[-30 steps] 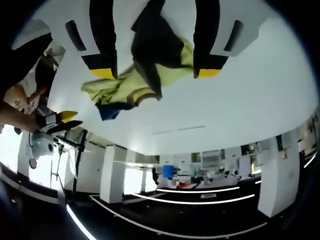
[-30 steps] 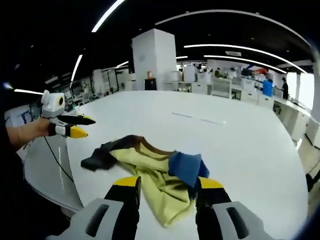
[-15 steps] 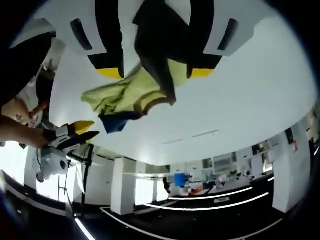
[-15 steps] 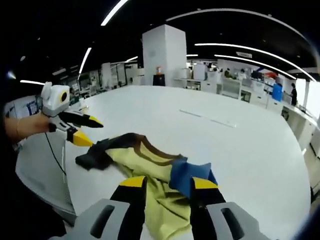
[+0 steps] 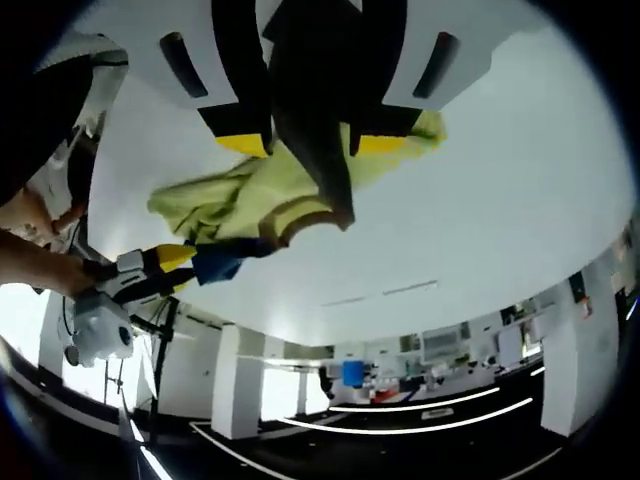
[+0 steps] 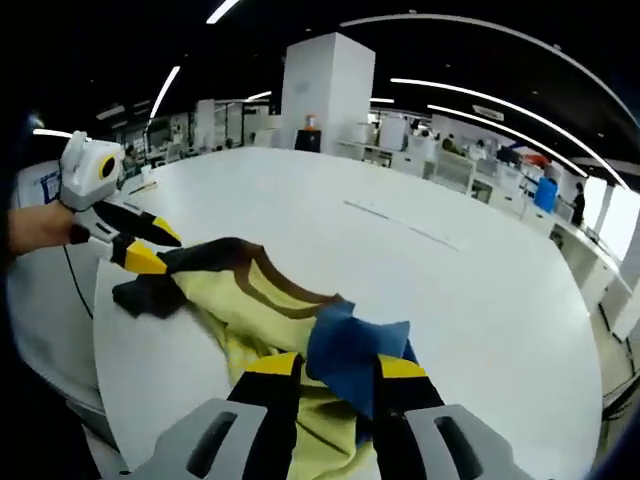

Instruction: Fold the garment on the visible template until the final outline fits inside the template.

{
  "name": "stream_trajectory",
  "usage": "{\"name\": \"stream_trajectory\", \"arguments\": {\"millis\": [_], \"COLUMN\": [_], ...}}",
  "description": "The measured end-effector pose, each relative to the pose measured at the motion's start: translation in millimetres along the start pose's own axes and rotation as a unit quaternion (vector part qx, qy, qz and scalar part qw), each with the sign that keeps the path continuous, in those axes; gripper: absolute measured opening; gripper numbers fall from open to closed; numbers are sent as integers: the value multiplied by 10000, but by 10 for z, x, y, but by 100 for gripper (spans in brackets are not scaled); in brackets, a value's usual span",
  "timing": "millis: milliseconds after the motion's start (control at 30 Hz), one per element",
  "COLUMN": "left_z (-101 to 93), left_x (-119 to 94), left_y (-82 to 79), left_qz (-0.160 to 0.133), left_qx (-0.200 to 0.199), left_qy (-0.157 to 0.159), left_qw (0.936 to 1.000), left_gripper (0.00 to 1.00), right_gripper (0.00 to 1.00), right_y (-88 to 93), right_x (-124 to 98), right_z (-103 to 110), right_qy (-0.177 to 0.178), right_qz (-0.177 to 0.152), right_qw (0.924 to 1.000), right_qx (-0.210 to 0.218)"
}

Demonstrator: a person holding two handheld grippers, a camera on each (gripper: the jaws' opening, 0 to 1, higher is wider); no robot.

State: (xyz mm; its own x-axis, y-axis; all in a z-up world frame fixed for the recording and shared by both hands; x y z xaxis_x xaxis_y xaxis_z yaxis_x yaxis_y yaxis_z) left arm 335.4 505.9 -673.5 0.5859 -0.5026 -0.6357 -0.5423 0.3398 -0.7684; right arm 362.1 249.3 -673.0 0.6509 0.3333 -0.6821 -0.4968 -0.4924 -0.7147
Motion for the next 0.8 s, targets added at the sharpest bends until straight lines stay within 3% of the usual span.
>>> {"name": "stream_trajectory", "arguments": {"millis": [233, 400, 600, 800], "left_z": [47, 61, 81, 95], "left_x": [12, 3, -24, -143], "left_y": [34, 41, 26, -98], "left_qz": [14, -25, -35, -247], "left_qx": [-97, -138, -182, -136], "left_qy": [-46, 41, 55, -35], "left_qw": [9999, 9999, 9998, 9996], "left_gripper": [13, 0, 0, 0], "right_gripper": [6, 1, 0, 0], "right_y": [-36, -66, -124, -182], "right_x": [28, -4, -105, -225], "right_z": [-4, -49, -69, -107], "right_qy": [-6, 2, -30, -63], "right_qz": [-88, -103, -159, -266], "right_qw": [9998, 9997, 9995, 9988], "right_qx": [182, 212, 287, 399]}}
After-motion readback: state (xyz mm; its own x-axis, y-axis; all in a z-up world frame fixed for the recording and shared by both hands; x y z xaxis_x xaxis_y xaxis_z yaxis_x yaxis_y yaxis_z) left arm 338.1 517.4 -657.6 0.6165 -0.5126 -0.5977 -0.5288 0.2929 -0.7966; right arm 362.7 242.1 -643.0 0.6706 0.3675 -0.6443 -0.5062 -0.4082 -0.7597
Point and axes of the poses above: the point that each gripper's makers call its tool centre point, and the gripper's own axes: x roughly forward along the fingers, z roughly to its left, y roughly out of its underside, the point moved 6 cm from there along -x, roughly backward along the fingers, and after that the axes turned 7 degrees about z, right-handed, at the moved point
